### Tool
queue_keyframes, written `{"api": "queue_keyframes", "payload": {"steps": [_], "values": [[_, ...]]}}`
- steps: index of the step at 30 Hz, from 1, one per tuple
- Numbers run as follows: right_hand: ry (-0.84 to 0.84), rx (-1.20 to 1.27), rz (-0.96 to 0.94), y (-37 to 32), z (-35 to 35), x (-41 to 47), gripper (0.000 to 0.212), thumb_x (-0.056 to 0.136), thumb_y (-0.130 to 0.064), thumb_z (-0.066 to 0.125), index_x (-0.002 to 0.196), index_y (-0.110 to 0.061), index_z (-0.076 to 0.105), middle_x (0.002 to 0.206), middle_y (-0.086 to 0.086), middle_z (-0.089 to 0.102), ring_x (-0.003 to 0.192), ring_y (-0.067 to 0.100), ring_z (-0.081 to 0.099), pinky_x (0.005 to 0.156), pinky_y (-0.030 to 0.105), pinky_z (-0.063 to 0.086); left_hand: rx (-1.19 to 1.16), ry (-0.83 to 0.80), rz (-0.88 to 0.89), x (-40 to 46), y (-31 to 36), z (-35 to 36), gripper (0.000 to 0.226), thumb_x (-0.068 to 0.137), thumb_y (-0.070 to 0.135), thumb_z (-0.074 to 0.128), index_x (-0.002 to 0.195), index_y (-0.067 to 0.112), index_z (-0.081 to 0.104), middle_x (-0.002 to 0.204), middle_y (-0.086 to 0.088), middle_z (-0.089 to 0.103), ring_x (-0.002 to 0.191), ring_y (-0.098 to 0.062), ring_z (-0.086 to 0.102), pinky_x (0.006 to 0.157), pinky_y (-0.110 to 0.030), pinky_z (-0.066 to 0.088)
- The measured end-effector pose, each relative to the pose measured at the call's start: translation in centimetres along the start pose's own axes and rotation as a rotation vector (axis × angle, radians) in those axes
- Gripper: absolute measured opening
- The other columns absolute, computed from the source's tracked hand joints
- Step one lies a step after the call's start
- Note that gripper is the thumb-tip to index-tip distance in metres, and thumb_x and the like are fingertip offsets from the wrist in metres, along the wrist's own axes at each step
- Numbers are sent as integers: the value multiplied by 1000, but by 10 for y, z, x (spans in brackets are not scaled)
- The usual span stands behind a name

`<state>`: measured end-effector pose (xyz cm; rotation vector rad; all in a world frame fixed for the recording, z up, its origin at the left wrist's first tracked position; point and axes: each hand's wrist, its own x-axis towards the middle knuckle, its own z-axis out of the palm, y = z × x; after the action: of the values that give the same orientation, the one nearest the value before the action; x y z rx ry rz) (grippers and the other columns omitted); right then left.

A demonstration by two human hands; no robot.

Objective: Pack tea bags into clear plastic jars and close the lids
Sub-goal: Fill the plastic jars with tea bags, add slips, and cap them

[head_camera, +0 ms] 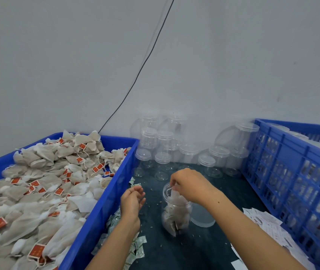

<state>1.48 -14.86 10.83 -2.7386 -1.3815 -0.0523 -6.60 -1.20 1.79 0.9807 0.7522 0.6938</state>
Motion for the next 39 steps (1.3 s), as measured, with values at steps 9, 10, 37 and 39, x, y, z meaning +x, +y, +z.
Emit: {"api": "queue_keyframes", "payload": {"steps": [9, 10, 37, 39], "values": [[-300, 147, -78, -9, 6, -6, 26, 83, 1, 41, 80, -10, 64, 78, 2, 54, 73, 21, 44, 60, 28, 37, 323, -57, 56, 9, -23, -12, 30, 94, -11, 36, 88, 8, 58, 102, -9, 61, 95, -20, 58, 77, -30, 48], [-266, 182, -94, -6, 4, -7, 30, 82, 1, 41, 82, -15, 66, 86, 3, 60, 76, 20, 49, 66, 30, 42, 382, -74, 76, 10, -23, -14, 30, 93, -11, 37, 88, 9, 58, 104, -9, 60, 96, -20, 58, 80, -32, 48], [697, 981, 430, 109, 107, -56, 49, 83, 18, 39, 67, -16, 70, 71, -3, 71, 69, 13, 65, 66, 33, 53, 1595, -44, 526, 64, -13, 7, 33, 97, 12, 45, 127, 17, 58, 127, -7, 56, 117, -24, 47, 95, -34, 45], [751, 1012, 491, 111, 115, -59, 48, 85, 17, 38, 70, -16, 70, 73, -2, 71, 75, 20, 65, 68, 37, 51, 1293, 5, 553, 53, -2, 12, 33, 100, 12, 45, 127, 21, 61, 117, -10, 60, 103, -25, 55, 85, -36, 49]]}}
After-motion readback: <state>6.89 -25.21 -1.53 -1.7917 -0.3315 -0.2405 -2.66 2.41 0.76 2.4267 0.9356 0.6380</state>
